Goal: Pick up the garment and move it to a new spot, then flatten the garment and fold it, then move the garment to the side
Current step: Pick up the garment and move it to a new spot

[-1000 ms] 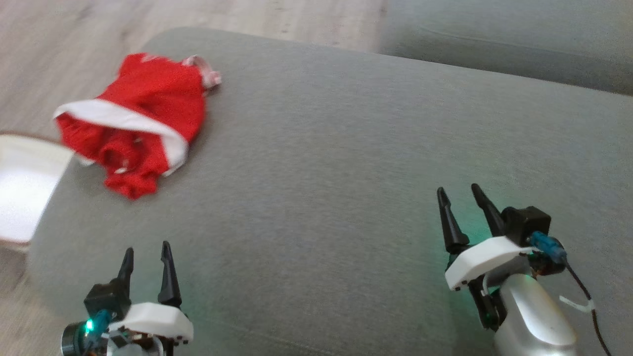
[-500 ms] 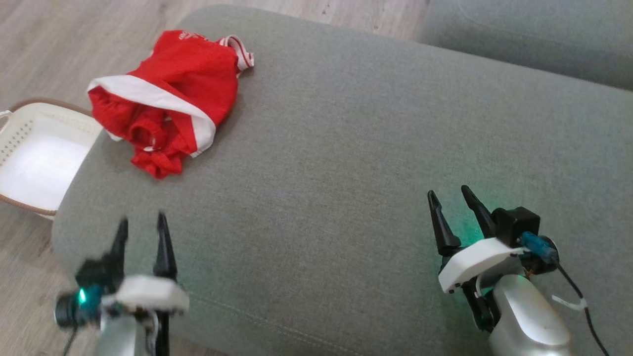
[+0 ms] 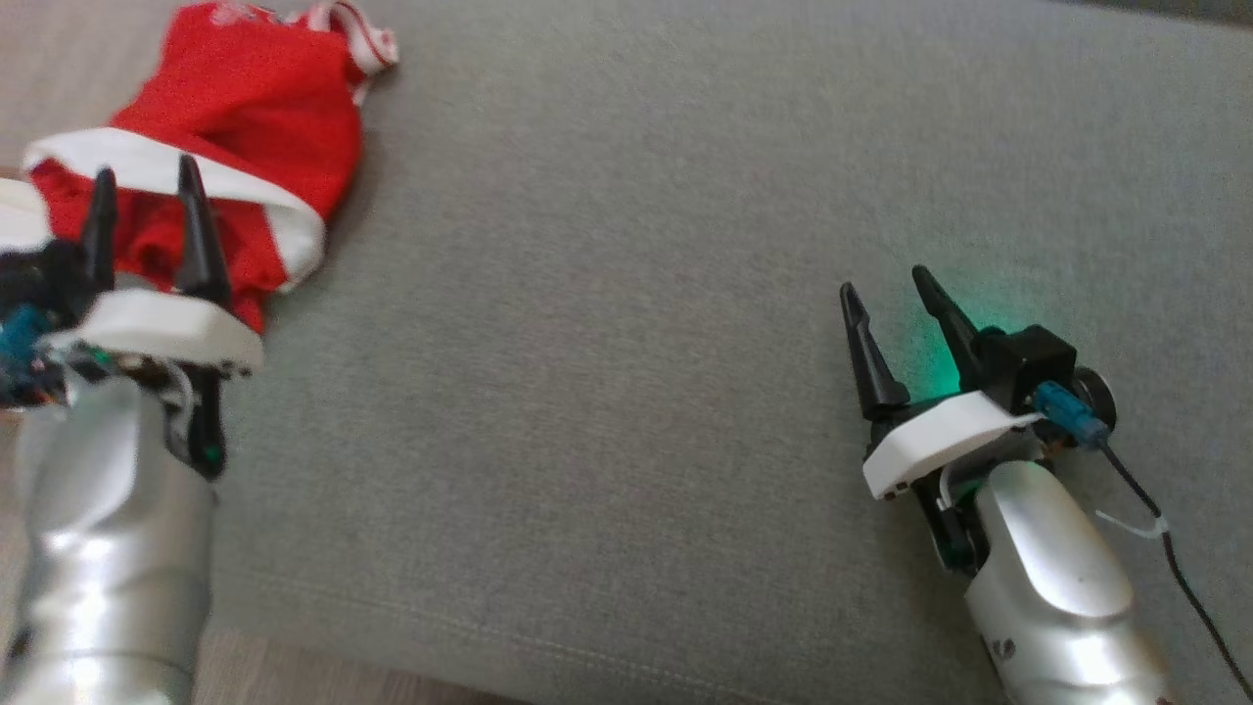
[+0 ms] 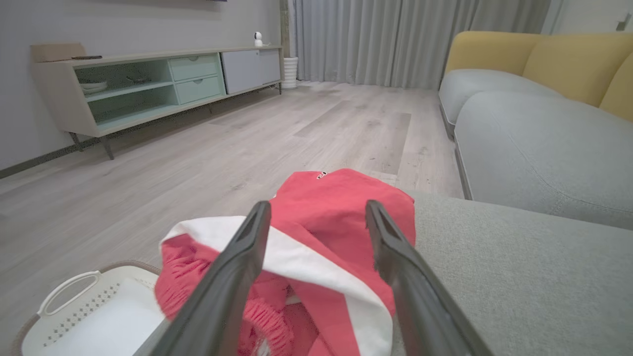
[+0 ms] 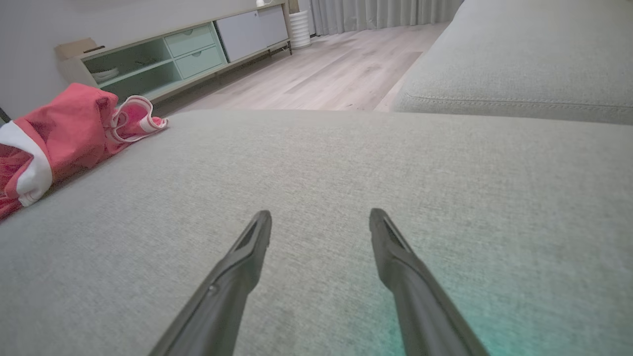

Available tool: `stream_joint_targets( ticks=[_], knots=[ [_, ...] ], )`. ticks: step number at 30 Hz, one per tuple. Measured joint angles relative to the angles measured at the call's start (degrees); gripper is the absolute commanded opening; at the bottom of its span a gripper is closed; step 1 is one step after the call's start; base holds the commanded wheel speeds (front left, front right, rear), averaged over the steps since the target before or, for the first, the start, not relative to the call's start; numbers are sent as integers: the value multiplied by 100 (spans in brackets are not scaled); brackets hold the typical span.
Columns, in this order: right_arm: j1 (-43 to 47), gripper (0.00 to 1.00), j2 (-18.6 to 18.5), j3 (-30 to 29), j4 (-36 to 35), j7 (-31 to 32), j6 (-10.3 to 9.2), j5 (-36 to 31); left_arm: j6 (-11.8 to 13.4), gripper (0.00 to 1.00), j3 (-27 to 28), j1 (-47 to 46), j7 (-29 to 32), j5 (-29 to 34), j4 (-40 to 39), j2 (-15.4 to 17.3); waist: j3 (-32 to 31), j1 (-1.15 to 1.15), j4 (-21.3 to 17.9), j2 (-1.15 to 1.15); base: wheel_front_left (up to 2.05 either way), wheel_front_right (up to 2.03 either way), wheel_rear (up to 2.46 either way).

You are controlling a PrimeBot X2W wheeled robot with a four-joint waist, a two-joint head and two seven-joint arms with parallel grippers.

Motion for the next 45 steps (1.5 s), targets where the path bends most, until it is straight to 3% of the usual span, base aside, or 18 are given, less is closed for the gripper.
stream_joint_targets(
  ticks=[7,17,24,26,30,35,45],
  knots=[
    [-180,100,-90,57,-283,-8,0,-182,0,100,-749,-804,168,-870,693,644,575,-1,-347,0,0,0,0],
    [-552,100,-112,140,-715,-66,0,-181,0,100,-1237,-1191,510,-1585,1473,964,1158,-1,-813,0,0,0,0],
    [-699,100,-108,145,-881,-124,1,-180,0,100,-1284,-1439,1027,-2014,2006,969,1421,-2,-1015,0,0,0,0],
    [-733,100,-103,136,-880,-124,1,-179,2,0,-1281,-1499,1060,-2071,2076,989,1427,-2,-1054,0,0,0,0],
    [-734,100,-102,78,-799,-124,1,-169,1,0,-1300,-1524,881,-2103,2142,1022,1360,-1,-1079,0,0,0,0],
    [-720,100,-98,-137,-495,-122,1,-69,1,0,-1464,-1539,243,-2031,1920,1058,1111,0,-1084,0,0,0,0],
    [-91,100,-96,-133,-189,-69,1,180,1,0,-2033,-1674,-1,-1834,510,1201,425,-1,-1265,0,0,0,0]
  ],
)
